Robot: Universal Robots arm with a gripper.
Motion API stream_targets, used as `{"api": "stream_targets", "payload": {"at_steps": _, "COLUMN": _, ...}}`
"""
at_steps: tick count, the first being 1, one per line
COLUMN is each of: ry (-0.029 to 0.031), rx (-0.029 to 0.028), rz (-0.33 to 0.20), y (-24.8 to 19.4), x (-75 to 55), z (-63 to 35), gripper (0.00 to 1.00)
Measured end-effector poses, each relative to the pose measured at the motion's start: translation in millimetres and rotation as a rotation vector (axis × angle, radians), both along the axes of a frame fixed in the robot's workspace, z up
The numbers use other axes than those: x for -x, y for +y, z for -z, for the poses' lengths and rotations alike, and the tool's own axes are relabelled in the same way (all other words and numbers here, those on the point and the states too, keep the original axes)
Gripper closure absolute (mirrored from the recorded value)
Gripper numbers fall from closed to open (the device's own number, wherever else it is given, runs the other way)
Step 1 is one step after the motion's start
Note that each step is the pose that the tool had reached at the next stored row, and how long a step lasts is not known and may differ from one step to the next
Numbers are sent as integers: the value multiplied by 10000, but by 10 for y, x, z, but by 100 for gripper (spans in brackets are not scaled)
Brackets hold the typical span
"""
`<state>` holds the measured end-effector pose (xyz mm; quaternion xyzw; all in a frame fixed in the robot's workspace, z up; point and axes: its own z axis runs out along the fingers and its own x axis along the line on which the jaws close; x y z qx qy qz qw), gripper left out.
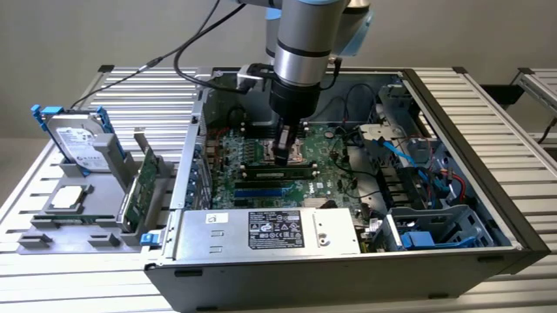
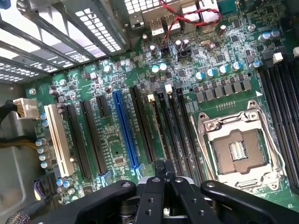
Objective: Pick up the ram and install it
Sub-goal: 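Press down the ram until it locks into place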
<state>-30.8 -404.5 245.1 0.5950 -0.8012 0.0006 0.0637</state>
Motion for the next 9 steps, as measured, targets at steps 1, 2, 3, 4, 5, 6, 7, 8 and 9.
{"api": "stream_targets", "payload": {"at_steps": 1, "ry": -2, "rx": 27, "rz": 115, "y": 0, "x": 0, "z": 0, "gripper": 89}}
{"api": "stream_targets", "payload": {"at_steps": 2, "ry": -5, "rx": 49, "rz": 222, "y": 0, "x": 0, "z": -1, "gripper": 89}}
{"api": "stream_targets", "payload": {"at_steps": 3, "ry": -7, "rx": 68, "rz": 330, "y": 0, "x": 1, "z": -1, "gripper": 89}}
{"api": "stream_targets", "payload": {"at_steps": 4, "ry": -9, "rx": 86, "rz": 441, "y": 0, "x": 1, "z": 0, "gripper": 89}}
{"api": "stream_targets", "payload": {"at_steps": 5, "ry": -11, "rx": 100, "rz": 554, "y": 0, "x": 1, "z": 0, "gripper": 89}}
{"api": "stream_targets", "payload": {"at_steps": 6, "ry": -15, "rx": 110, "rz": 664, "y": 0, "x": 0, "z": 0, "gripper": 89}}
{"api": "stream_targets", "payload": {"at_steps": 7, "ry": -17, "rx": 122, "rz": 778, "y": 0, "x": 0, "z": 0, "gripper": 89}}
{"api": "stream_targets", "payload": {"at_steps": 8, "ry": -20, "rx": 132, "rz": 897, "y": 0, "x": 0, "z": 0, "gripper": 89}}
{"api": "stream_targets", "payload": {"at_steps": 9, "ry": -24, "rx": 141, "rz": 1009, "y": 0, "x": 0, "z": 0, "gripper": 89}}
